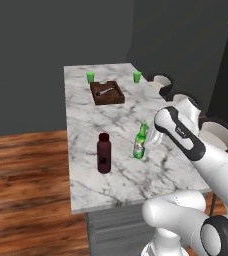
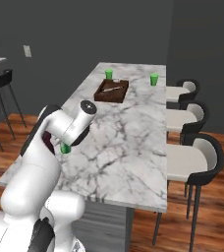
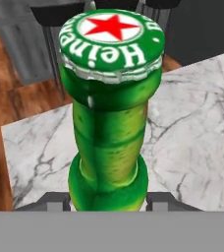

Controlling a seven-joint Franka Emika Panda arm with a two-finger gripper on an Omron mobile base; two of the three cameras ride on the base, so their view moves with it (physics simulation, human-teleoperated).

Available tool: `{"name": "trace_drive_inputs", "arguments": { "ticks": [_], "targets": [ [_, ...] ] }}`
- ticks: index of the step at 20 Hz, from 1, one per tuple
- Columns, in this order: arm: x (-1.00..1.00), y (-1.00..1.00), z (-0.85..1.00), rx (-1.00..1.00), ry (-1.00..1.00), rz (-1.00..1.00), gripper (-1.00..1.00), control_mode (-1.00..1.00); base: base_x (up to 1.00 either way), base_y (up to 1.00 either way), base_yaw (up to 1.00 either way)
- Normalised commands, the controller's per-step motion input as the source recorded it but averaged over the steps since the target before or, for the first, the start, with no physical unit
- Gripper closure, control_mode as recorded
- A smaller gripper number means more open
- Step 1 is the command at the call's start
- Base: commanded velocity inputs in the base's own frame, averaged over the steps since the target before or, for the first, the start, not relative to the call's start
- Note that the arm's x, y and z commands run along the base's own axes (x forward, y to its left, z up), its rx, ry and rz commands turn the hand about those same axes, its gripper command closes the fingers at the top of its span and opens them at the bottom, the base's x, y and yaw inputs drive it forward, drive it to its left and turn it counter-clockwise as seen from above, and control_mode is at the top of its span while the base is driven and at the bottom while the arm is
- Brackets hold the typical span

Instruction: Place the drinks on the dining counter in a tight cluster.

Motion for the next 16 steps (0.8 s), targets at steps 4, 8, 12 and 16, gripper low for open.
{"name": "trace_drive_inputs", "arguments": {
  "ticks": [4, 8, 12, 16],
  "targets": [
    [0.02, 0.22, -0.60, 0.00, 0.00, 0.00, 1.00, -1.00, 0.00, 0.00, 0.00],
    [0.02, 0.15, -0.41, 0.00, -0.05, 0.00, 1.00, -1.00, 0.00, 0.00, 0.00],
    [0.14, 0.06, -0.24, -0.01, -0.04, 0.00, 1.00, -1.00, 0.00, 0.00, 0.00],
    [0.27, 0.00, -0.01, -0.02, 0.00, 0.00, 1.00, -1.00, 0.00, 0.00, 0.00]
  ]
}}
